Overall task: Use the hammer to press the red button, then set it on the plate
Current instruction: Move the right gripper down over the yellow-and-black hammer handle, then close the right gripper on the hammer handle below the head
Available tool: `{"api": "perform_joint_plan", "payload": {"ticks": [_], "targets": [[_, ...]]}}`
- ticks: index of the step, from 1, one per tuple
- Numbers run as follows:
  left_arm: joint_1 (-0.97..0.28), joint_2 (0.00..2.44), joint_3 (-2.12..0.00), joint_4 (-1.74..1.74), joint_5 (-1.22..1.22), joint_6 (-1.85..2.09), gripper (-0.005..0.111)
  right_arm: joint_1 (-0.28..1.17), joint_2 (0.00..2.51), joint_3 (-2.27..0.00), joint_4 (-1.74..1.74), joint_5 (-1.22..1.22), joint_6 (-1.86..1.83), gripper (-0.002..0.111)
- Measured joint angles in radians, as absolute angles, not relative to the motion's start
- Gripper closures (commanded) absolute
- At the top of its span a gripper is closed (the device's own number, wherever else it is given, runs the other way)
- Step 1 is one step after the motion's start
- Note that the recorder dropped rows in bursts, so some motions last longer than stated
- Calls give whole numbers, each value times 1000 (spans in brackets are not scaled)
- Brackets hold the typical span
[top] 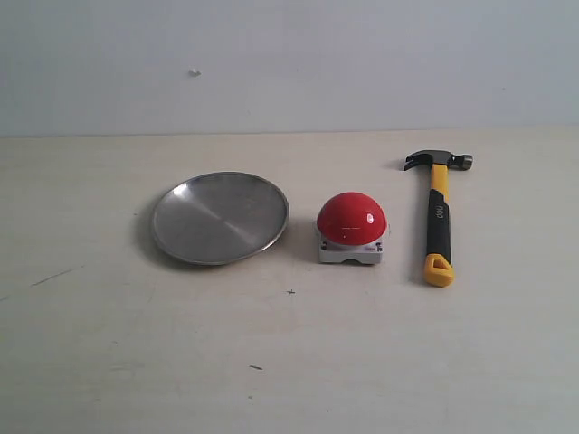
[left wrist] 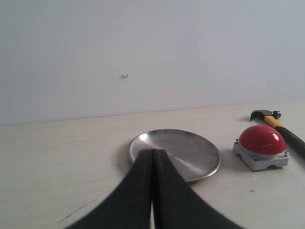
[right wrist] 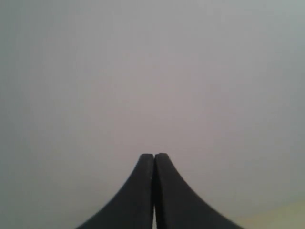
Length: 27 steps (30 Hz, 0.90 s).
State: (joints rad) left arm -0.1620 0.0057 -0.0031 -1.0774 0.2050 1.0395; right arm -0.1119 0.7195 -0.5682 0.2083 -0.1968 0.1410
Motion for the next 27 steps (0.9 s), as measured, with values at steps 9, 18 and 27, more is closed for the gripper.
{"api": "perform_joint_plan", "payload": {"ticks": [9, 18, 27], "targets": [[-162, 6, -3, -1077, 205, 1040, 107, -112, 1452, -1111, 188, 389, 105, 108], [-162, 6, -3, -1077, 205, 1040, 107, -105, 1960, -1534, 185, 941, 81, 108], [-162, 6, -3, -1077, 205, 1040, 107, -99, 2208, -1848, 140, 1089, 124, 108]]}}
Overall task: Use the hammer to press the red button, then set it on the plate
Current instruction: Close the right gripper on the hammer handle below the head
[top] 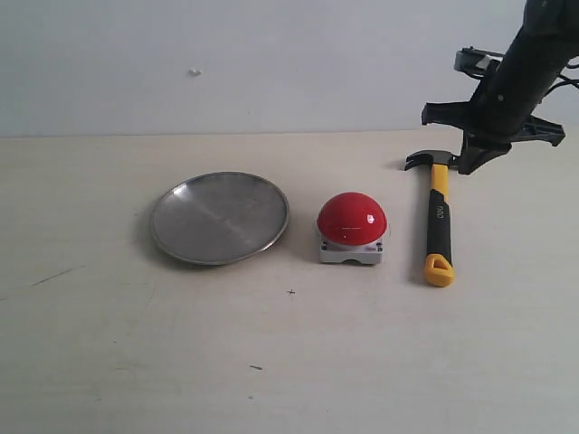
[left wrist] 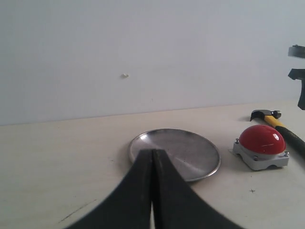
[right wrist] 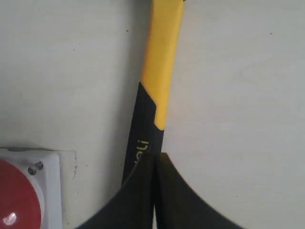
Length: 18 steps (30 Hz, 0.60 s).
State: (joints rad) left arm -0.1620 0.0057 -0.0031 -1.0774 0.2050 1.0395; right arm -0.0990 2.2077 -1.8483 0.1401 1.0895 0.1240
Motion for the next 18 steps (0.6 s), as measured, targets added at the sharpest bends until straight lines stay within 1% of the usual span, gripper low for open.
{"api": "perform_joint_plan", "payload": {"ticks": [5, 8, 10, 12, 14, 16, 18], "targets": [[-162, 6, -3, -1077, 205, 1040, 107, -99, 2313, -2016, 132, 1161, 141, 108], [-162, 6, -3, -1077, 205, 1040, 107, -99, 2362, -2082, 132, 1174, 141, 102], [-162, 6, -3, -1077, 205, 1040, 107, -99, 2395, -2122, 132, 1175, 141, 93], [-162, 6, -3, -1077, 205, 1040, 107, -99, 2423, -2155, 132, 1175, 141, 81], [-162, 6, -3, -1077, 205, 1040, 107, -99, 2451, -2180, 132, 1175, 141, 63], [-162, 6, -3, -1077, 205, 1040, 107, -99, 2476, -2199, 127, 1175, 148, 54], [-162, 6, -3, -1077, 205, 1040, 107, -99, 2485, -2203, 118, 1171, 159, 51]]}}
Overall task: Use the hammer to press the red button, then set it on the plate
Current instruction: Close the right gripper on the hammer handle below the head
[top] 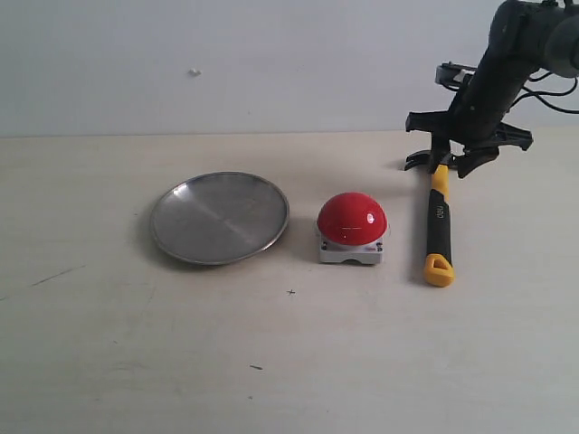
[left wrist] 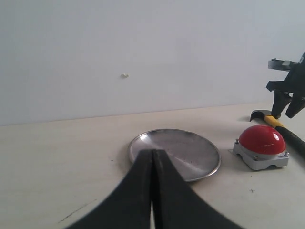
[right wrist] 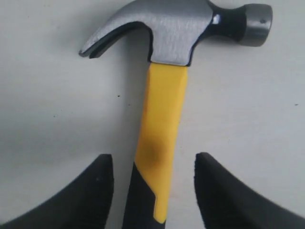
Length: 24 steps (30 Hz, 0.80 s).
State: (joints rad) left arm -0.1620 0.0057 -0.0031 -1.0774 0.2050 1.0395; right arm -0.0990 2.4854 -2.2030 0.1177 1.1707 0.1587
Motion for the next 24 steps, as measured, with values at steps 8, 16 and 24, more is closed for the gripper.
{"api": "perform_joint_plan", "payload": {"ticks": [8, 16, 24], "targets": [[-162, 6, -3, -1077, 205, 1040, 107, -99, 2541, -2205, 114, 1128, 194, 52], [-162, 6, -3, -1077, 205, 1040, 107, -99, 2552, -2205, 112, 1091, 226, 55], [-162, 6, -3, -1077, 205, 1040, 107, -87, 2552, -2205, 23, 1075, 305, 55]]}}
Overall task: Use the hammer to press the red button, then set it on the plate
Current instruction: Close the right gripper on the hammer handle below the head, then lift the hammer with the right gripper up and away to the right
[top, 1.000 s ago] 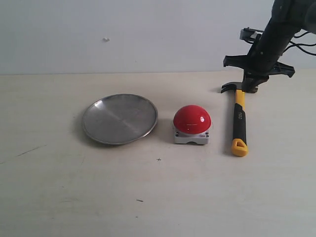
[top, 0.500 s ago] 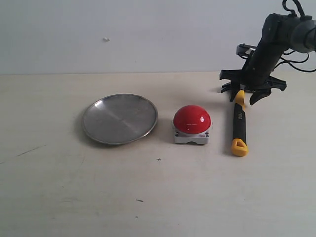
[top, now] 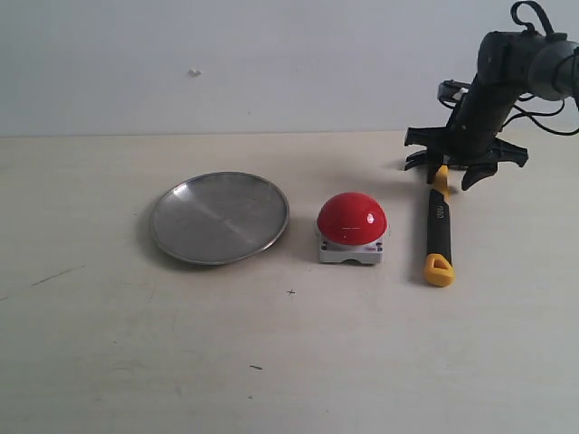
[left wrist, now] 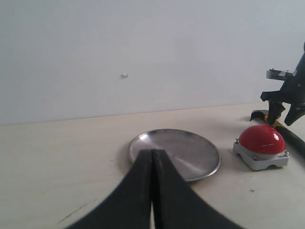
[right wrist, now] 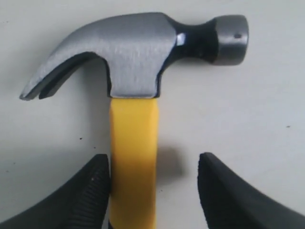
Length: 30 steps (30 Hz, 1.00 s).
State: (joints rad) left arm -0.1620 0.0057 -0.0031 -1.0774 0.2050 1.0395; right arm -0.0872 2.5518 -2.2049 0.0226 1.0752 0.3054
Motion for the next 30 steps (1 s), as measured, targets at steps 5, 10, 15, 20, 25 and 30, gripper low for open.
{"api": "perform_joint_plan", "payload": {"ticks": [5, 10, 15, 20, 25, 30], "targets": [[-162, 6, -3, -1077, 205, 1040, 107, -55, 2552, -2205, -51, 1067, 336, 55], [-162, 6, -3, -1077, 205, 1040, 107, -47, 2552, -2205, -47, 1086, 362, 57], [-162, 6, -3, -1077, 205, 1040, 107, -47, 2566, -2209, -6, 1124, 368, 57], [-162, 6, -3, -1077, 205, 1040, 107, -47, 2571, -2211, 0, 1122, 369, 105], [-162, 6, -3, -1077, 205, 1040, 107, -47, 2571, -2213, 0, 1122, 369, 108], [-162, 6, -3, -1077, 205, 1040, 107, -43, 2561, -2213, -24, 1122, 362, 108]]}}
